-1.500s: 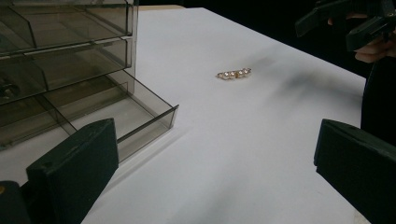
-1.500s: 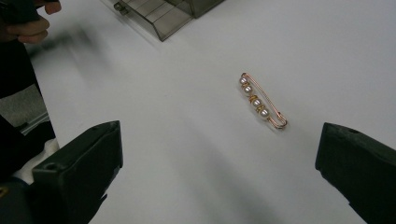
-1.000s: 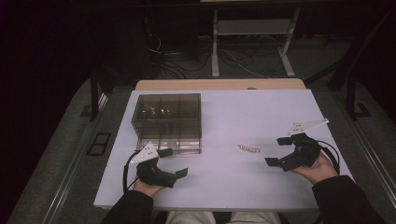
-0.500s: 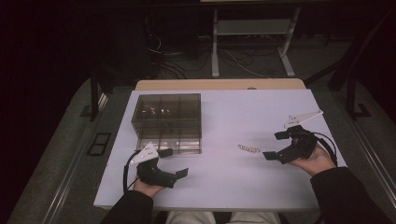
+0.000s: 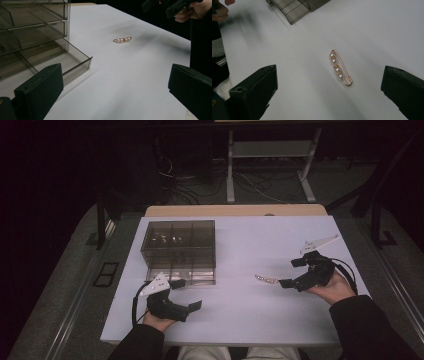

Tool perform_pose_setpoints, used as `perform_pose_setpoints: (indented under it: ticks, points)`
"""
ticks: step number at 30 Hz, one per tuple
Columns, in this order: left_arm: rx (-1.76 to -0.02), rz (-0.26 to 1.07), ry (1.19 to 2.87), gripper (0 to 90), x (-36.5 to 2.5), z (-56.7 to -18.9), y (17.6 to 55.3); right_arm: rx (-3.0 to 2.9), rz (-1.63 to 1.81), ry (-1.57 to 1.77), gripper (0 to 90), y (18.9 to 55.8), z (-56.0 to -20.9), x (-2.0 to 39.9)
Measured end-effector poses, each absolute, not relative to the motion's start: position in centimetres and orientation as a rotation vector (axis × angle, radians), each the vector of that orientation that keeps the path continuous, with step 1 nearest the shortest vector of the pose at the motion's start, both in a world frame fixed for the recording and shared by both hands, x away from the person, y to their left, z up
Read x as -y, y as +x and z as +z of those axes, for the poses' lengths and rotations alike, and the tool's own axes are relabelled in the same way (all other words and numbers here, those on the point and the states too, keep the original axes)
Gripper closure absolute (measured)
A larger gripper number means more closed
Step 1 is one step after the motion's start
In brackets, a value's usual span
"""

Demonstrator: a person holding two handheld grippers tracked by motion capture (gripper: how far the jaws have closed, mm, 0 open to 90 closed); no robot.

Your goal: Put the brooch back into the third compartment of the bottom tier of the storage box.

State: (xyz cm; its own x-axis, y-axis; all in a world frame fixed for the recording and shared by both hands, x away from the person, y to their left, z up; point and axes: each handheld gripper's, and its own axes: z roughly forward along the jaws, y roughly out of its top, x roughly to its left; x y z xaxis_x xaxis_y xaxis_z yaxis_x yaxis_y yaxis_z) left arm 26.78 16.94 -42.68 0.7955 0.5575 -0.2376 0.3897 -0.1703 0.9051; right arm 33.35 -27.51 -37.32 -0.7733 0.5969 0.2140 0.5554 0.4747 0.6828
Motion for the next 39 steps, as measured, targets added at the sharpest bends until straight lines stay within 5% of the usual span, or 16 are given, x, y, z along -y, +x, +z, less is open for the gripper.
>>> perform_pose_setpoints:
  ticks: [39]
  points:
    - [-0.729, 0.172, 1.793, 0.0, -17.0, -42.6, 26.7, -2.735, 1.140, 0.973, 0.2, 36.5, -40.5, 25.6]
